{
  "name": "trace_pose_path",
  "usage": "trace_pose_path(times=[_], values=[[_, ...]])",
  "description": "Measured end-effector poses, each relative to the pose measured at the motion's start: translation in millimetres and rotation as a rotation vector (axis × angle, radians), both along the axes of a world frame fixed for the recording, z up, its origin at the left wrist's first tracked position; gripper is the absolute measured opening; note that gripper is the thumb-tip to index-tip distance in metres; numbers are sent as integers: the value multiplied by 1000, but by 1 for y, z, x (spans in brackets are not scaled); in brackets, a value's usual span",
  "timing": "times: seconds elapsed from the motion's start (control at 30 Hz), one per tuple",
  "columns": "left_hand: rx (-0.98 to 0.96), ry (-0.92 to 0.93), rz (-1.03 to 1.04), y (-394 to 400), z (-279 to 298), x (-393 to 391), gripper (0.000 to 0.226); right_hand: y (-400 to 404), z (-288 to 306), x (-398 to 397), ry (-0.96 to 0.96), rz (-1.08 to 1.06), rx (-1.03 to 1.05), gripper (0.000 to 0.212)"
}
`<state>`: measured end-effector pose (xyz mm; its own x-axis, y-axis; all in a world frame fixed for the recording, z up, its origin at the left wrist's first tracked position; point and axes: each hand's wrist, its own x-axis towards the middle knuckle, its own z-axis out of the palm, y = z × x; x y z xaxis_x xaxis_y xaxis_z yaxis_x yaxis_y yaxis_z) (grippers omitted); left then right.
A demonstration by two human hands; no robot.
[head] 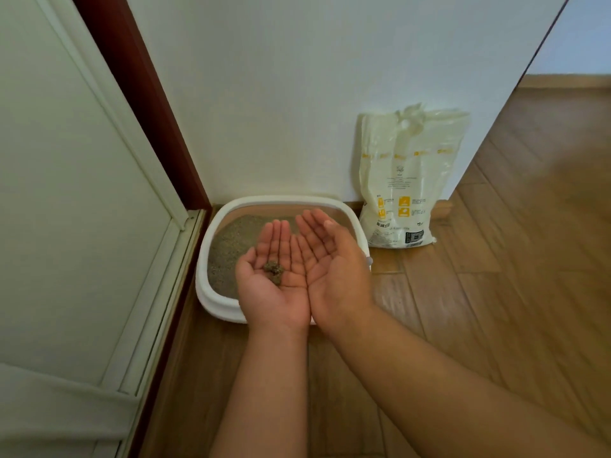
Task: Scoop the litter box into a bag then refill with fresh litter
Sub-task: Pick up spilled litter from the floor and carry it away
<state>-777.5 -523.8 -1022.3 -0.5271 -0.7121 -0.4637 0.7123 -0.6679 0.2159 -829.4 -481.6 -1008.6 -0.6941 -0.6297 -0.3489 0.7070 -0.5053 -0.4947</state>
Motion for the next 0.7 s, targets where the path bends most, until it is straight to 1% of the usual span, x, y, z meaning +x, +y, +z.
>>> trace_pose_path(times=[0.23, 0.37, 0.43, 0.53, 0.6, 0.7], values=[[-65, -97, -110, 4, 85, -34, 35, 8, 77, -28, -58, -139, -44, 32], [-56, -100, -147, 11, 160, -43, 35, 18, 149, -36, -56, -180, -50, 33], [-49, -104, -156, 18, 208, -44, 35, 25, 198, -37, -66, -200, -47, 34], [-38, -96, -157, 27, 294, -43, 36, 36, 286, -34, -78, -210, -37, 34], [-24, -95, -158, 34, 358, -41, 37, 43, 352, -31, -61, -208, -9, 33], [-7, -148, -165, 52, 462, -30, 37, 61, 456, -20, -77, -224, 19, 33]])
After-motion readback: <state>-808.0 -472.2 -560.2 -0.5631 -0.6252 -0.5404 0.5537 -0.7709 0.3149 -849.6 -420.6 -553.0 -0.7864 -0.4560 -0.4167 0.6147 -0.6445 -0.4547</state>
